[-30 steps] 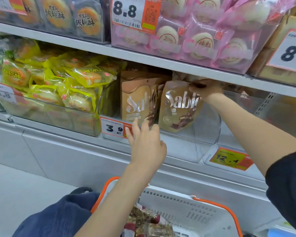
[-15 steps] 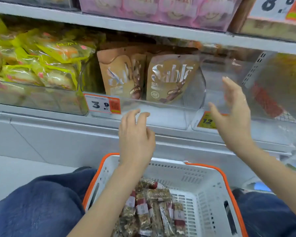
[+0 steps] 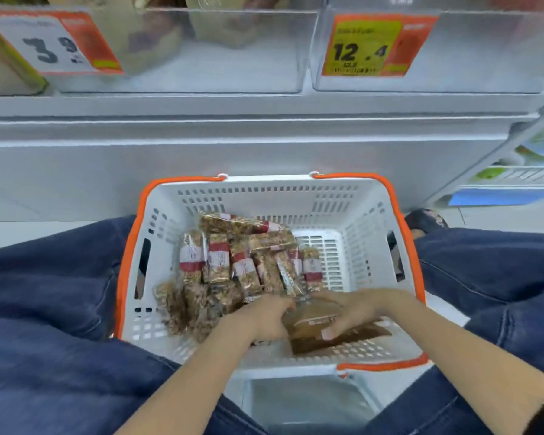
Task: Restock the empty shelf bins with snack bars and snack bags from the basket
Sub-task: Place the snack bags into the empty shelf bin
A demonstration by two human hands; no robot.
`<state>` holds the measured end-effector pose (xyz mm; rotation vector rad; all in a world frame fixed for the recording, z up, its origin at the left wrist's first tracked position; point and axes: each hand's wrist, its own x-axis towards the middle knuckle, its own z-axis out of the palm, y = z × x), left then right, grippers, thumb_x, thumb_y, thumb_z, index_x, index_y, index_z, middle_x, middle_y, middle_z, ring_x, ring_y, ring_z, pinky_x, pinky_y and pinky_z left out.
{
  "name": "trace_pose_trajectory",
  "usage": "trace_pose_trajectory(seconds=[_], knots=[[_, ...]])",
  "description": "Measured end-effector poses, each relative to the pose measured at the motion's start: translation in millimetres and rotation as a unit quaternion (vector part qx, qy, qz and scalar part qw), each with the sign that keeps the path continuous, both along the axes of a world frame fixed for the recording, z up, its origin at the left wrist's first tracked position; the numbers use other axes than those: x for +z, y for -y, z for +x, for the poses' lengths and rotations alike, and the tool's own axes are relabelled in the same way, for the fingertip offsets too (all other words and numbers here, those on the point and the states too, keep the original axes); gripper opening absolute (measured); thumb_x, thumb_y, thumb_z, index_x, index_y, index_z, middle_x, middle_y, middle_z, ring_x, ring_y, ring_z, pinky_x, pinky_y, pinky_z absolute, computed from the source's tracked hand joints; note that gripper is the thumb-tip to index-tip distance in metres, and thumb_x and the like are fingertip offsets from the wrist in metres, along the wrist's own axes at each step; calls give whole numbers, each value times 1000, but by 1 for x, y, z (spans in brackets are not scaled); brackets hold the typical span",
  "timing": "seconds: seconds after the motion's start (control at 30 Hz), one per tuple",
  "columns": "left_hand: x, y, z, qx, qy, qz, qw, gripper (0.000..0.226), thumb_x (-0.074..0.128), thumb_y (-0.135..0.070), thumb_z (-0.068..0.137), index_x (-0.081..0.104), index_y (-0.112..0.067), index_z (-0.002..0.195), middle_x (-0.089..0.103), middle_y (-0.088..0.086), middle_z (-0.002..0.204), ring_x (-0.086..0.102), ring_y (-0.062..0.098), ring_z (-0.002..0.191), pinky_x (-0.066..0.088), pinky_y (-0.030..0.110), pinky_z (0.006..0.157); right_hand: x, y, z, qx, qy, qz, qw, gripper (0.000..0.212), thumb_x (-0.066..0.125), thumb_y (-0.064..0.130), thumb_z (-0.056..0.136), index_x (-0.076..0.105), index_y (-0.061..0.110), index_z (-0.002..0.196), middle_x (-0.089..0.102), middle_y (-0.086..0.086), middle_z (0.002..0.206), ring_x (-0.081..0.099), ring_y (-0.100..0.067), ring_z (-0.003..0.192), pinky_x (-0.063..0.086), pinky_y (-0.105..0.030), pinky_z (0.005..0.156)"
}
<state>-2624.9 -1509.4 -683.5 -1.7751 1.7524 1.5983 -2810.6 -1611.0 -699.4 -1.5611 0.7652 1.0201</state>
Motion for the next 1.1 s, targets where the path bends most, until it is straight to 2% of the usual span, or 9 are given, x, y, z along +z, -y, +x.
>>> trace_pose_trajectory(seconds=[0.1, 0.17, 0.33, 0.47, 0.6, 0.7, 0.8, 1.0, 1.1], knots=[[-7, 3, 1, -35, 5, 36, 999, 46, 60, -12, 86, 48, -14, 131, 54, 9, 125, 54, 26, 108, 49, 37, 88, 3, -8, 2, 99, 60, 29, 993, 98, 72, 55, 73, 6, 49, 146, 2, 21, 156, 9, -11, 142, 14, -42, 117], [-11, 3, 2, -53, 19, 62, 996, 47, 56, -9, 87, 46, -16, 132, 54, 9, 124, 56, 25, 105, 49, 37, 83, -1, -12, -4, 73, 94, -8, 993, 82, 69, 48, 81, 18, 48, 144, 14, 20, 155, 18, -10, 139, 18, -39, 116], [-15, 6, 4, -29, 29, 67, 997, 52, 57, -6, 87, 43, -18, 136, 51, 6, 128, 57, 24, 102, 52, 40, 86, 1, -9, -2, 79, 134, -150, 976, 51, 64, 23, 84, 50, 29, 133, 58, 3, 129, 54, -17, 113, 44, -33, 97], [-14, 6, 6, 4, 40, 17, 999, 52, 57, -8, 88, 41, -14, 137, 57, 10, 122, 60, 26, 99, 53, 42, 82, 6, -2, 0, 95, 130, -328, 931, 29, 51, 5, 90, 61, 16, 116, 63, -5, 100, 58, -24, 93, 45, -31, 76], [-9, 5, 12, 63, 9, -22, 998, 43, 62, -11, 87, 51, -17, 129, 61, 5, 119, 62, 19, 91, 54, 37, 78, 12, 8, -6, 20, 105, -344, 933, 14, 55, 11, 92, 69, 12, 97, 66, -8, 94, 55, -22, 81, 39, -28, 68], [12, 15, 20, 129, -41, -70, 988, 16, 67, -20, 86, 70, -22, 102, 70, -1, 93, 64, 17, 81, 54, 32, 77, 40, 21, -3, -17, 150, -364, 919, 10, 62, 18, 89, 69, 12, 88, 68, -3, 88, 59, -20, 82, 48, -34, 74], [64, 39, 31, 220, -86, -148, 960, 12, 70, -28, 84, 72, -19, 78, 64, -5, 65, 49, 5, 49, 41, 14, 51, 102, 43, -1, -36, 203, -380, 902, 11, 63, 22, 89, 67, 17, 81, 65, 9, 81, 58, -10, 78, 45, -28, 72], [191, 74, 54, 370, -264, -292, 841, 18, 79, -24, 59, 63, -16, 57, 63, -4, 56, 55, 9, 54, 43, 19, 55, 225, 71, -1, -99, 313, -426, 843, 26, 60, 4, 90, 74, 23, 100, 70, 20, 87, 62, 5, 80, 48, -16, 73], [231, 85, 68, 388, -341, -326, 792, 25, 70, -26, 60, 56, -7, 67, 61, 0, 58, 54, 13, 54, 43, 25, 56, 265, 76, 8, -130, 382, -473, 783, 51, 61, -3, 87, 63, 45, 102, 64, 39, 79, 58, 20, 75, 43, -3, 70]])
